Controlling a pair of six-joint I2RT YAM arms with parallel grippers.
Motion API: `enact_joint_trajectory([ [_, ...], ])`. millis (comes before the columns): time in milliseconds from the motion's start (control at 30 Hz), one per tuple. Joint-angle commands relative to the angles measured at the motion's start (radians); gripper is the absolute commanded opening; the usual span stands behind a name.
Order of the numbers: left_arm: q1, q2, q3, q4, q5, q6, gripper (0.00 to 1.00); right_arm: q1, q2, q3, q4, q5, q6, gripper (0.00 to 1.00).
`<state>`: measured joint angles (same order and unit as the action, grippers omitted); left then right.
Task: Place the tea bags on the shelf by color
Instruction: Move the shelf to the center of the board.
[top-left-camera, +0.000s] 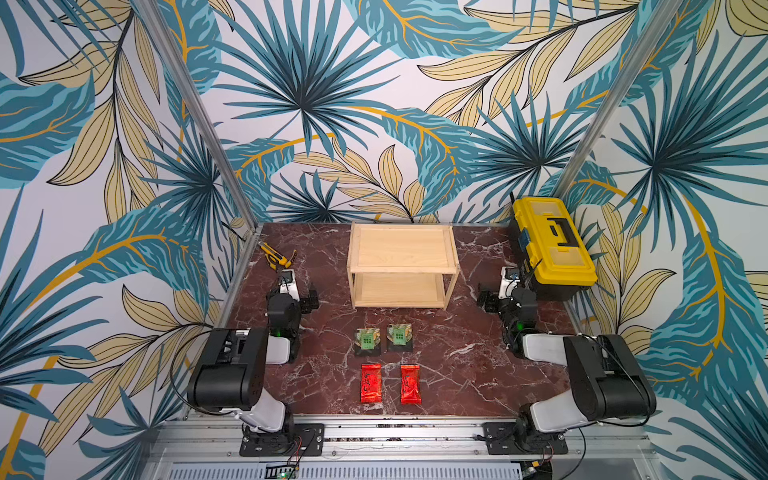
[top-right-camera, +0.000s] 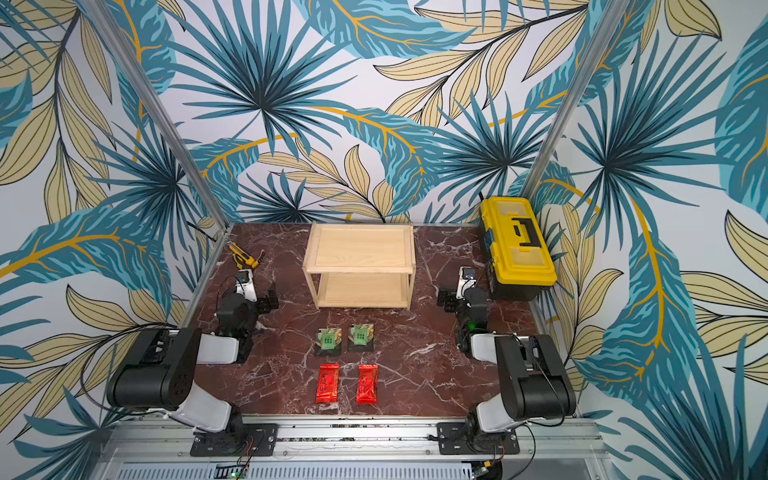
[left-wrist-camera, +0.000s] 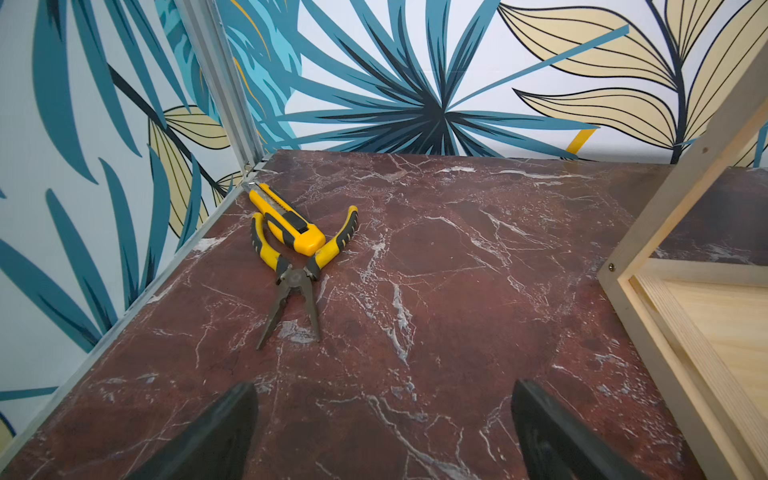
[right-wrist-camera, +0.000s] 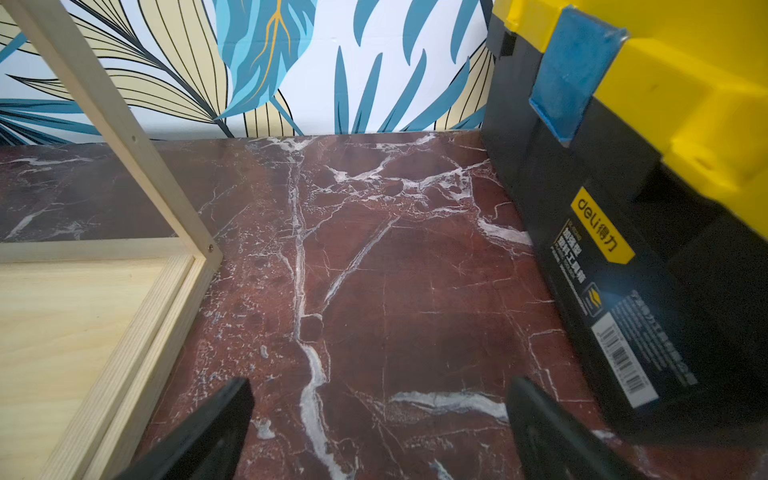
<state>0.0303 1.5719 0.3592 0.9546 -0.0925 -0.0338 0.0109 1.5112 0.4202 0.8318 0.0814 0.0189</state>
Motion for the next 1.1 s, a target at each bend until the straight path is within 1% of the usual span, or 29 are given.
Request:
enact_joint_trajectory([
  [0,-0.001,-0.01,0.007,0.023,0.004,0.005,1.0,0.0,-0.008,-0.008,0.009,0.001,0.008,0.99],
  [267,-0.003,-0.017,-0.001,0.036,-0.008,0.005,1.0,0.0,-0.014,-0.015,0.023,0.022,0.011,1.0],
  [300,-0.01,-0.038,-0.014,0.048,-0.042,0.005,1.0,0.0,-0.033,-0.021,0.03,0.043,0.015,1.0],
  [333,-0.021,-0.066,-0.021,0.036,-0.095,0.001,1.0,0.0,-0.076,-0.021,-0.002,0.067,0.018,1.0],
  [400,-0.079,-0.16,-0.017,-0.036,-0.247,0.022,1.0,0.001,-0.243,0.045,-0.259,0.083,0.044,0.99],
  [433,-0.115,-0.202,-0.011,-0.071,-0.298,0.052,1.0,0.003,-0.306,0.077,-0.352,0.092,0.075,0.98],
  [467,-0.165,-0.264,0.008,-0.124,-0.36,0.083,1.0,0.005,-0.368,0.112,-0.437,0.091,0.121,0.96],
  [500,-0.218,-0.324,0.044,-0.217,-0.438,0.085,1.0,0.012,-0.42,0.144,-0.506,0.067,0.162,0.95],
  [533,-0.254,-0.371,0.085,-0.315,-0.459,0.061,1.0,0.025,-0.458,0.165,-0.547,0.04,0.18,0.94],
  [567,-0.283,-0.427,0.142,-0.465,-0.443,0.023,1.0,0.048,-0.493,0.183,-0.589,0.021,0.2,0.93],
  [600,-0.301,-0.46,0.19,-0.571,-0.431,-0.02,1.0,0.077,-0.523,0.204,-0.642,0.013,0.22,0.92],
  [633,-0.321,-0.482,0.245,-0.677,-0.435,-0.089,1.0,0.11,-0.543,0.223,-0.696,-0.002,0.229,0.92],
  [700,-0.354,-0.498,0.354,-0.881,-0.419,-0.209,1.0,0.177,-0.564,0.241,-0.77,-0.008,0.237,0.91],
  [733,-0.373,-0.5,0.402,-0.983,-0.395,-0.269,1.0,0.216,-0.567,0.247,-0.809,-0.011,0.231,0.91],
  [767,-0.386,-0.496,0.433,-1.063,-0.343,-0.321,1.0,0.26,-0.567,0.251,-0.844,-0.004,0.213,0.91],
  [833,-0.405,-0.484,0.454,-1.141,-0.207,-0.374,1.0,0.314,-0.566,0.247,-0.891,0.018,0.2,0.9],
  [867,-0.409,-0.48,0.448,-1.154,-0.172,-0.389,1.0,0.327,-0.564,0.237,-0.897,0.007,0.2,0.89],
  [967,-0.409,-0.459,0.392,-1.105,-0.172,-0.389,1.0,0.337,-0.539,0.195,-0.884,-0.075,0.205,0.86],
  [1000,-0.41,-0.448,0.371,-1.072,-0.172,-0.389,1.0,0.337,-0.525,0.173,-0.858,-0.081,0.206,0.85],
  [1067,-0.409,-0.434,0.36,-1.059,-0.172,-0.389,1.0,0.337,-0.492,0.145,-0.808,-0.081,0.212,0.85],
])
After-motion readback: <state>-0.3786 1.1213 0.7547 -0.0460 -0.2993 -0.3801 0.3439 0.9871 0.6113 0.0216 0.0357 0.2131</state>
